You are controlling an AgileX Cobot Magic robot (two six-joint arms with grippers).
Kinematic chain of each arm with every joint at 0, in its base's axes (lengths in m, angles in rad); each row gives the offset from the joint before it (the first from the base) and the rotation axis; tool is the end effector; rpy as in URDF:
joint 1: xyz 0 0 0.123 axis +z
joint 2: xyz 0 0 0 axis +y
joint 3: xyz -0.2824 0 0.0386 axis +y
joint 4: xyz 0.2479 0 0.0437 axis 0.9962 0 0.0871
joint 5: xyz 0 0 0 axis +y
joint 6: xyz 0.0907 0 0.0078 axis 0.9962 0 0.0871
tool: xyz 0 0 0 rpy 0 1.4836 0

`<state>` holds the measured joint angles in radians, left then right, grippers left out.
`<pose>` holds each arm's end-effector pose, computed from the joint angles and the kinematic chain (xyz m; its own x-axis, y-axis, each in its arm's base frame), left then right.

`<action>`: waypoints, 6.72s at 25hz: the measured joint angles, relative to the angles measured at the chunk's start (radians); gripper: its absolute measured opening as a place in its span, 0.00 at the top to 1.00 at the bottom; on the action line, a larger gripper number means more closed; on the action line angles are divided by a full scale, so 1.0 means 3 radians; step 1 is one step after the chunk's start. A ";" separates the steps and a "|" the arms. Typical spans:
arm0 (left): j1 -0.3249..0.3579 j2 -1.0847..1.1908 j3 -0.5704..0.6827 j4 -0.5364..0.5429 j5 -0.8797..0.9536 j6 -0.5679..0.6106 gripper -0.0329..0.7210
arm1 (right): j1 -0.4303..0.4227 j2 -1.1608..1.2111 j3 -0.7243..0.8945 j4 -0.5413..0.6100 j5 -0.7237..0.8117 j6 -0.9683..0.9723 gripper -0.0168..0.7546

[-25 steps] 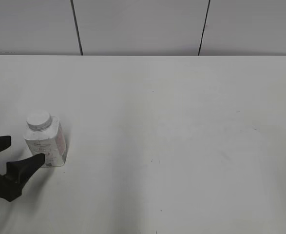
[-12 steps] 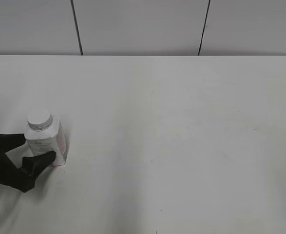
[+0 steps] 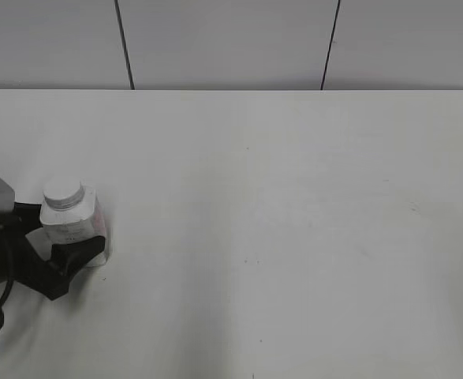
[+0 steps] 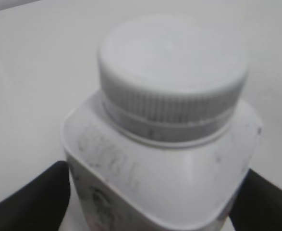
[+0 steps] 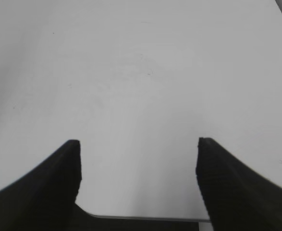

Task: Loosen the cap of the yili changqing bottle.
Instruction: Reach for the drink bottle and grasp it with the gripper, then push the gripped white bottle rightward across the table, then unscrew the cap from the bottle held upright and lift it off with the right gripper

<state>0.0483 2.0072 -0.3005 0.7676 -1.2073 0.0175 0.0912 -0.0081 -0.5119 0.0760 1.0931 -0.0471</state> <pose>0.2262 -0.0482 0.0757 -0.3010 0.2452 -0.9215 0.6634 0.7481 -0.0177 -0.0095 0.0053 0.2780 -0.4622 -0.0544 -0.8851 -0.1559 0.9876 0.0207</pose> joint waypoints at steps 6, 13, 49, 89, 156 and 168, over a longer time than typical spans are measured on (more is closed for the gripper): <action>0.0000 0.0000 -0.0060 0.0041 0.0000 0.0005 0.18 | 0.0000 0.0000 0.0000 0.0000 0.0000 0.0000 0.22; 0.0000 0.0032 -0.0060 0.0132 0.0000 0.0005 0.28 | 0.0000 0.0000 0.0000 0.0000 0.0000 0.0000 0.22; -0.0635 0.0060 -0.1147 0.1221 0.0124 -0.0564 0.35 | 0.0000 0.0000 0.0000 0.0000 0.0000 0.0000 0.22; -0.1202 0.0230 -0.1284 0.0673 0.0356 -0.0787 0.35 | 0.0000 0.2223 -0.0519 0.0797 -0.0647 -0.1256 0.22; -0.1202 0.0230 -0.1284 0.0993 0.0610 -0.0917 0.35 | 0.2261 0.6971 -0.4400 0.0321 0.0410 -0.1017 0.28; -0.1202 0.0230 -0.1285 0.0998 0.0609 -0.0917 0.35 | 0.2261 0.7083 -0.4400 0.0311 0.0413 -0.1017 0.28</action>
<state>-0.3123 2.0762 -0.6861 1.0670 -1.0245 -0.2577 0.7694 2.1169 -1.8319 0.1692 1.2171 -0.3521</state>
